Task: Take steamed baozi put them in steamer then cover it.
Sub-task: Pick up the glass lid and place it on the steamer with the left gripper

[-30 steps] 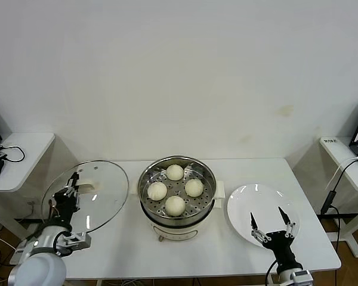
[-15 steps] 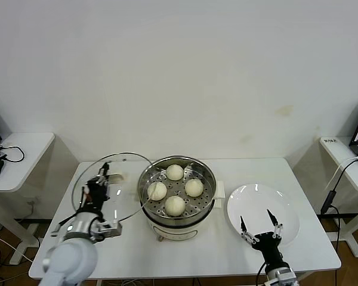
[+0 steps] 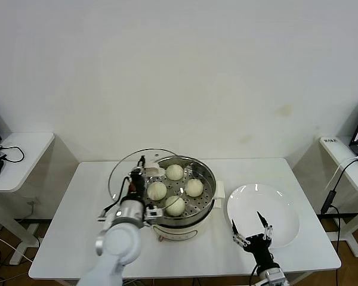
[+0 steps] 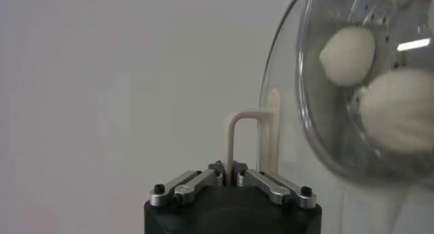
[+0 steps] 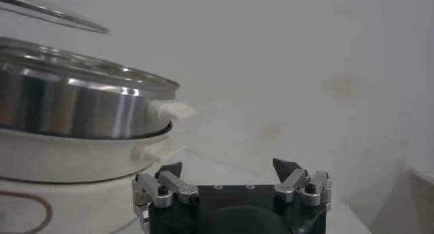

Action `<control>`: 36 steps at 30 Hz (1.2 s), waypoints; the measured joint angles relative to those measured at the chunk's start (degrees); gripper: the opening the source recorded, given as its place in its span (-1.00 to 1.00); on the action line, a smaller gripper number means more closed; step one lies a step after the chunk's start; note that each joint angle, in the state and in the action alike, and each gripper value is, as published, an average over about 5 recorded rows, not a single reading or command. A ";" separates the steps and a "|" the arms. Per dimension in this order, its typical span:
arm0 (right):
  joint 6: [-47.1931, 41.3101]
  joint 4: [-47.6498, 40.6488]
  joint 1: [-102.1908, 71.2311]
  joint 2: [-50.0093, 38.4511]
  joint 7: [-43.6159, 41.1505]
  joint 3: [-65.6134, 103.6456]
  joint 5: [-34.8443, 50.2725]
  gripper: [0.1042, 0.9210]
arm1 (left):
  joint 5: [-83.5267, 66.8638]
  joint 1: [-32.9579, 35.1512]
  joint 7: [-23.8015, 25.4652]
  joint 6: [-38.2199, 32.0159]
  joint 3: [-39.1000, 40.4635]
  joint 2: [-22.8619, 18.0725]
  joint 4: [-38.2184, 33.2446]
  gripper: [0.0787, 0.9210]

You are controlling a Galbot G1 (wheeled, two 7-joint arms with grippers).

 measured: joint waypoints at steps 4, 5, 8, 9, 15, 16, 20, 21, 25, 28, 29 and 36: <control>0.02 -0.13 0.01 0.12 -0.03 -0.27 -0.36 0.76 | 2.75 -1.19 0.80 0.27 1.73 -2.94 1.94 -0.86; 0.02 -0.13 0.00 0.13 -0.03 -0.32 -0.42 0.76 | 3.36 -1.31 0.96 0.30 2.08 -3.62 2.39 -0.86; 0.05 -0.18 -0.01 0.14 -0.04 -0.41 -0.57 0.76 | 5.04 -1.50 1.34 0.36 2.90 -5.47 3.55 -0.86; 0.07 -0.21 -0.01 0.15 -0.05 -0.45 -0.60 0.76 | 5.55 -1.53 1.43 0.37 3.12 -6.03 3.90 -0.86; 0.24 -0.54 -0.09 0.26 -0.07 -0.80 -0.90 0.76 | 8.11 -1.46 1.68 0.35 4.05 -8.76 5.73 -0.86; 0.27 -0.57 -0.10 0.28 -0.07 -0.85 -0.95 0.76 | 8.48 -1.39 1.69 0.33 4.17 -9.15 5.97 -0.86; 0.33 -0.60 -0.20 0.24 -0.09 -0.90 -1.02 0.76 | 9.74 -1.00 1.70 0.17 4.51 -10.45 6.64 -0.86; 0.34 -0.62 -0.21 0.22 -0.09 -0.91 -1.03 0.76 | 10.01 -0.91 1.69 0.12 4.54 -10.72 6.80 -0.86; 0.36 -0.78 -0.18 0.20 -0.12 -1.15 -1.11 0.76 | 10.96 -0.70 1.57 0.01 4.61 -11.73 7.46 -0.86; 0.40 -0.82 -0.22 0.20 -0.13 -1.34 -1.15 0.76 | 11.56 -0.55 1.38 -0.16 4.60 -12.35 7.97 -0.86; 0.42 -0.82 -0.24 0.20 -0.14 -1.35 -1.17 0.76 | 11.73 -0.49 1.30 -0.23 4.57 -12.55 8.15 -0.86; 0.53 -0.74 -0.37 0.14 -0.18 -1.32 -1.20 0.76 | 12.72 -0.37 0.71 -0.66 4.45 -13.73 9.23 -0.86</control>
